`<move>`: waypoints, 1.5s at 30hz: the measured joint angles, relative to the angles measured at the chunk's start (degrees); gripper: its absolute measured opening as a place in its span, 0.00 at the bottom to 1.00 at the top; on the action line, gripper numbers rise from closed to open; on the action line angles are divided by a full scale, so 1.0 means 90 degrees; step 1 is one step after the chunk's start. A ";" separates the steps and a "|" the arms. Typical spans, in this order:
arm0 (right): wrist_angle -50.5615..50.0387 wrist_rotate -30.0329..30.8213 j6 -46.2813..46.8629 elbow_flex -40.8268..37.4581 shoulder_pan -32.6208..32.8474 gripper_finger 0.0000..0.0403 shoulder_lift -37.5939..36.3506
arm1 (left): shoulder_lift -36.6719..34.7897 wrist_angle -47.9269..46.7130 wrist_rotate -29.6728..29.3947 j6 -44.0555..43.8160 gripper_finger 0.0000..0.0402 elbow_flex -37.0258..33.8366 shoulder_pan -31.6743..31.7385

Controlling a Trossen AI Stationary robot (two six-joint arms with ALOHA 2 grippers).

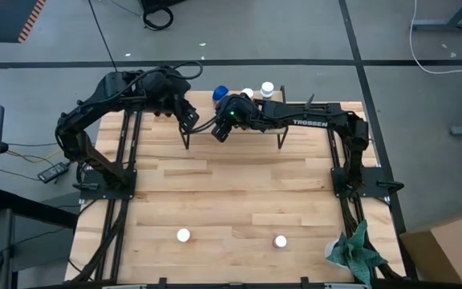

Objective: Pick and place medicine bottles onto shelf by color
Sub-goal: Put the white blue medicine bottle on the shelf

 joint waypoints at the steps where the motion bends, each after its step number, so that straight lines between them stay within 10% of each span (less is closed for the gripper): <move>1: -0.0011 -0.0001 0.0025 0.0000 -0.0002 0.48 0.0000 | 0.0002 -0.0002 0.0000 0.0000 0.43 0.0000 0.0000; 45: 0.0190 0.0024 0.0072 0.0000 -0.0177 0.53 0.0016 | 0.0001 0.0024 -0.0002 0.0002 0.43 0.0000 -0.0036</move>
